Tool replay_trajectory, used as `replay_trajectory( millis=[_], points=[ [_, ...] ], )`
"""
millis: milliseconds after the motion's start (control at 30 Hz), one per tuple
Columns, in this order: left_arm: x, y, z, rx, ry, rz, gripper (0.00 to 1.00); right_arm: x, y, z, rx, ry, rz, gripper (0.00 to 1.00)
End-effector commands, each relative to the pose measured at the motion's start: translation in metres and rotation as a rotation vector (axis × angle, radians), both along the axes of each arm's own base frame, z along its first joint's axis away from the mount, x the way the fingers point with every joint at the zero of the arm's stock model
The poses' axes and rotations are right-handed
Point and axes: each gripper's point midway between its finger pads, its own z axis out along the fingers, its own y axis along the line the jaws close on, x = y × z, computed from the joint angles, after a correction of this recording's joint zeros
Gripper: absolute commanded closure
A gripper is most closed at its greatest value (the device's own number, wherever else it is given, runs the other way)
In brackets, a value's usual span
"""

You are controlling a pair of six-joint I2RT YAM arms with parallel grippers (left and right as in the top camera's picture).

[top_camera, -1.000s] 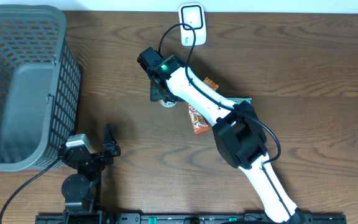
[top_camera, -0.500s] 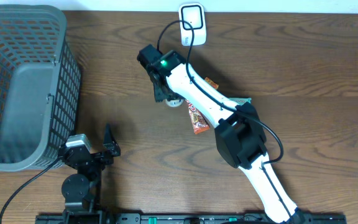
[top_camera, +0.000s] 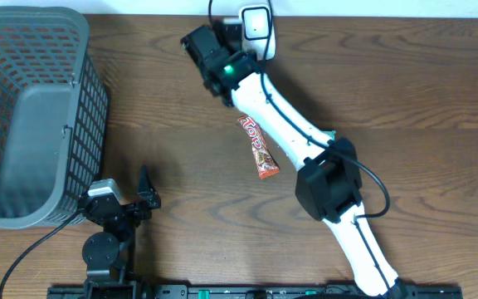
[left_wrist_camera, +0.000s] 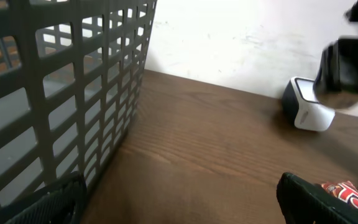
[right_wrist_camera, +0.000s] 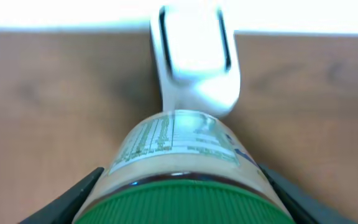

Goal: Scan the item barcode

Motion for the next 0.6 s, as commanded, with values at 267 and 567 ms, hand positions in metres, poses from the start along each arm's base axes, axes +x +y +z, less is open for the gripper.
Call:
replay_trajectory(
  millis=[267,567],
  points=[
    [0.0,0.0,-0.018,0.013,0.042,0.001,0.02,0.093,-0.064,0.046,0.112,-0.279,-0.036,0.5],
    [0.0,0.0,-0.018,0.013,0.042,0.002,0.02,0.125,-0.059,0.019,0.184,-0.358,0.002,0.52]
  ],
)
